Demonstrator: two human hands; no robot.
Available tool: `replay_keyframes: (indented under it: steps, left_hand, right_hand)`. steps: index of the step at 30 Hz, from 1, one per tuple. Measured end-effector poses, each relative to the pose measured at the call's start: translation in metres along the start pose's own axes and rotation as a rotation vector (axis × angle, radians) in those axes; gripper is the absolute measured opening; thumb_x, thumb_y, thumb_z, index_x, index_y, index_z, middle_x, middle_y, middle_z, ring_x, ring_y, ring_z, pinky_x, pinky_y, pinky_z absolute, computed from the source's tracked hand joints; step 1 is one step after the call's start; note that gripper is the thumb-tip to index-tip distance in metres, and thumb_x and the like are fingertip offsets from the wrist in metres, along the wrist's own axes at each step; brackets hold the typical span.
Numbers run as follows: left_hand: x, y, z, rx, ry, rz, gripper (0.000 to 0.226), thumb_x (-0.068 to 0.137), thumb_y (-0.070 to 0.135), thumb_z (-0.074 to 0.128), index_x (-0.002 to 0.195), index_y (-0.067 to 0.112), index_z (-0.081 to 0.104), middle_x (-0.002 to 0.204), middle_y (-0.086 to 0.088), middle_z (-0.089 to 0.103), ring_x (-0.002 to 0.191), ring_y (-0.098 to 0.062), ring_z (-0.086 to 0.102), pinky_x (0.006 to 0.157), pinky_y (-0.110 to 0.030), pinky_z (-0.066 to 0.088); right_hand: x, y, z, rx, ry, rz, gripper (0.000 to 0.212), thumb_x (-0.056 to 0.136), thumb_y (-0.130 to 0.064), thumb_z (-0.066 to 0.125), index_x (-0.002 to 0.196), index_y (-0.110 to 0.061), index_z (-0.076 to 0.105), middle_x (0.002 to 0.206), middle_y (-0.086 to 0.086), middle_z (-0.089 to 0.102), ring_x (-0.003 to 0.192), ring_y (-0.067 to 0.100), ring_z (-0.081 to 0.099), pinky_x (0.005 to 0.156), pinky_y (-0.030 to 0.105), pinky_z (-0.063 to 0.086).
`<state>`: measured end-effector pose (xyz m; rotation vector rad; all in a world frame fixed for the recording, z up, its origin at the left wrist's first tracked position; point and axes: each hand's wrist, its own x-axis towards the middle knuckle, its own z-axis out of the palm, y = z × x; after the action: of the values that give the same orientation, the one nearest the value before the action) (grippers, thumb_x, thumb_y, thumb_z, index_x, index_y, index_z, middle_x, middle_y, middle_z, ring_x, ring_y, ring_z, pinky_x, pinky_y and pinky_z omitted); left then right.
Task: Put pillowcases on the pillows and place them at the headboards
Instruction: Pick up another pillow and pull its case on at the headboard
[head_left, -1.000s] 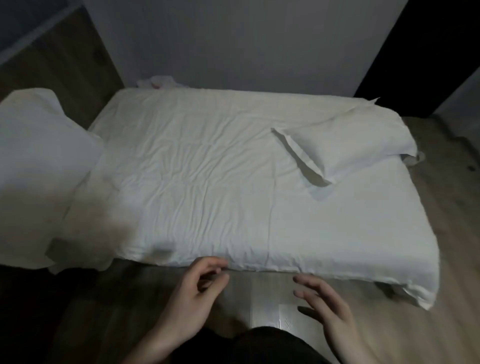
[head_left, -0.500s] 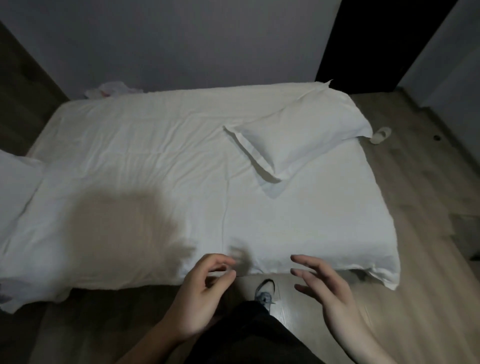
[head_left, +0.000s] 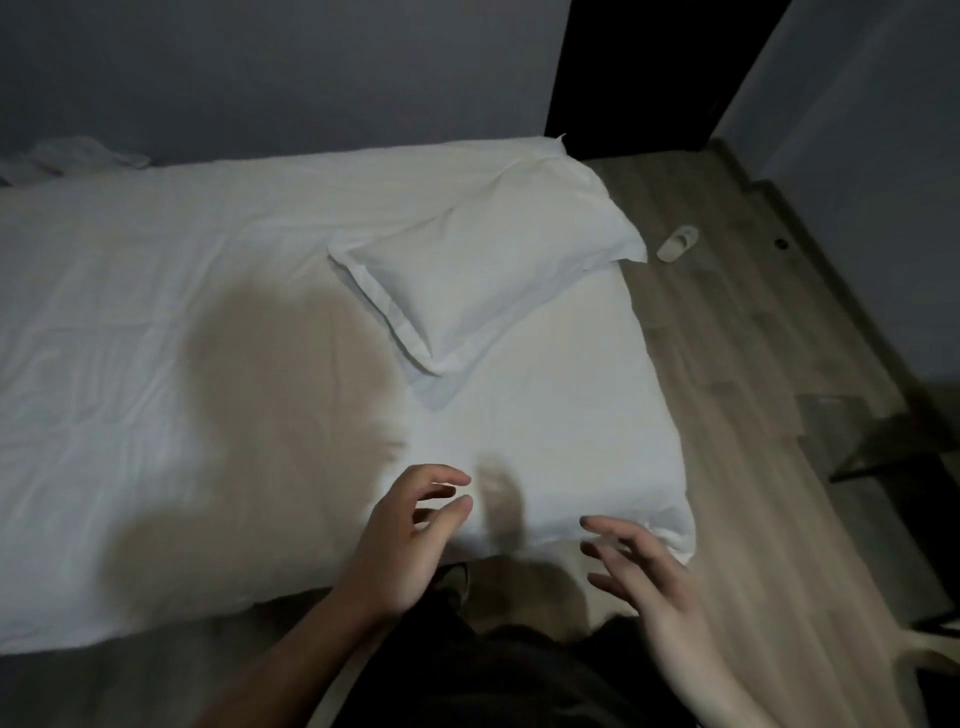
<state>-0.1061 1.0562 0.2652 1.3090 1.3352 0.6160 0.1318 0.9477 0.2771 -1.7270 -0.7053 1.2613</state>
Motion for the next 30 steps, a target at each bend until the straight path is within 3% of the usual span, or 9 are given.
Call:
replay_keyframes:
  steps: [2,4,7,12,15,19,23,26,30]
  left_hand:
    - [0.007,0.006,0.023,-0.038,0.056,-0.015,0.015,0.092,0.029,0.071,0.107,0.029,0.072,0.118,0.014,0.071,0.112,-0.002,0.066,0.086,-0.025,0.051]
    - [0.011,0.008,0.052,-0.051,0.110,-0.039,0.016,0.093,0.032,0.071,0.109,0.030,0.072,0.116,0.013,0.071,0.111,-0.002,0.066,0.086,-0.026,0.052]
    - [0.009,0.009,0.107,-0.039,0.200,-0.095,0.013,0.098,0.023,0.069,0.108,0.032,0.071,0.112,0.013,0.072,0.108,0.002,0.066,0.086,-0.025,0.053]
    - [-0.013,0.029,0.201,-0.142,0.340,-0.162,0.016,0.088,0.038,0.074,0.102,0.044,0.071,0.105,0.011,0.076,0.099,-0.003,0.072,0.084,-0.019,0.056]
    - [-0.022,0.038,0.243,-0.160,0.476,-0.206,0.015,0.084,0.033,0.075,0.100,0.033,0.074,0.102,0.000,0.076,0.094,-0.003,0.072,0.080,-0.010,0.052]
    - [-0.016,0.049,0.271,-0.180,0.521,-0.245,0.019,0.092,-0.001,0.072,0.098,0.016,0.074,0.102,0.012,0.072,0.089,0.003,0.070,0.075,-0.004,0.049]
    - [0.015,0.058,0.273,-0.221,0.484,-0.227,0.010,0.092,0.016,0.077,0.097,0.025,0.076,0.104,0.011,0.075,0.096,-0.001,0.071,0.080,-0.010,0.052]
    - [0.044,0.068,0.273,-0.224,0.468,-0.206,0.025,0.084,0.034,0.070,0.104,0.021,0.075,0.108,0.005,0.075,0.104,-0.005,0.070,0.085,-0.016,0.054]
    - [0.073,0.086,0.278,-0.205,0.481,-0.165,0.024,0.087,0.031,0.068,0.107,0.018,0.073,0.114,0.000,0.073,0.110,-0.004,0.067,0.085,-0.010,0.050]
  right_hand:
    - [0.017,-0.001,-0.026,-0.013,-0.036,-0.001,0.024,0.091,-0.041,0.071,0.112,-0.030,0.077,0.110,0.000,0.077,0.110,0.018,0.073,0.104,0.053,0.053]
    - [0.038,-0.003,-0.054,-0.021,-0.068,-0.011,0.060,0.074,-0.068,0.074,0.116,-0.027,0.076,0.112,0.000,0.077,0.114,0.023,0.071,0.103,0.051,0.055]
    - [0.073,-0.005,-0.108,-0.025,-0.172,-0.053,0.071,0.065,-0.077,0.076,0.114,-0.025,0.077,0.108,0.013,0.073,0.114,0.031,0.069,0.102,0.049,0.054]
    - [0.123,-0.014,-0.198,-0.109,-0.319,-0.050,0.022,0.096,-0.009,0.064,0.113,-0.017,0.075,0.109,0.008,0.077,0.115,0.034,0.067,0.088,0.030,0.058]
    - [0.147,-0.036,-0.227,-0.169,-0.450,-0.039,0.028,0.088,-0.045,0.075,0.113,-0.031,0.076,0.108,0.011,0.074,0.109,0.037,0.067,0.083,0.032,0.057]
    - [0.177,-0.057,-0.239,-0.267,-0.513,-0.052,0.019,0.095,-0.045,0.066,0.112,-0.043,0.073,0.116,-0.012,0.074,0.111,0.016,0.070,0.101,0.051,0.055]
    - [0.193,-0.074,-0.237,-0.266,-0.496,-0.060,0.051,0.072,-0.072,0.069,0.114,-0.044,0.073,0.116,-0.012,0.074,0.113,0.009,0.069,0.102,0.053,0.054]
    - [0.204,-0.079,-0.241,-0.282,-0.487,-0.059,0.021,0.096,-0.040,0.065,0.115,-0.044,0.072,0.118,-0.011,0.074,0.117,0.007,0.067,0.104,0.051,0.053]
    - [0.228,-0.086,-0.255,-0.326,-0.479,-0.007,0.032,0.102,-0.022,0.058,0.116,-0.047,0.071,0.120,-0.011,0.073,0.117,0.002,0.066,0.107,0.046,0.052]
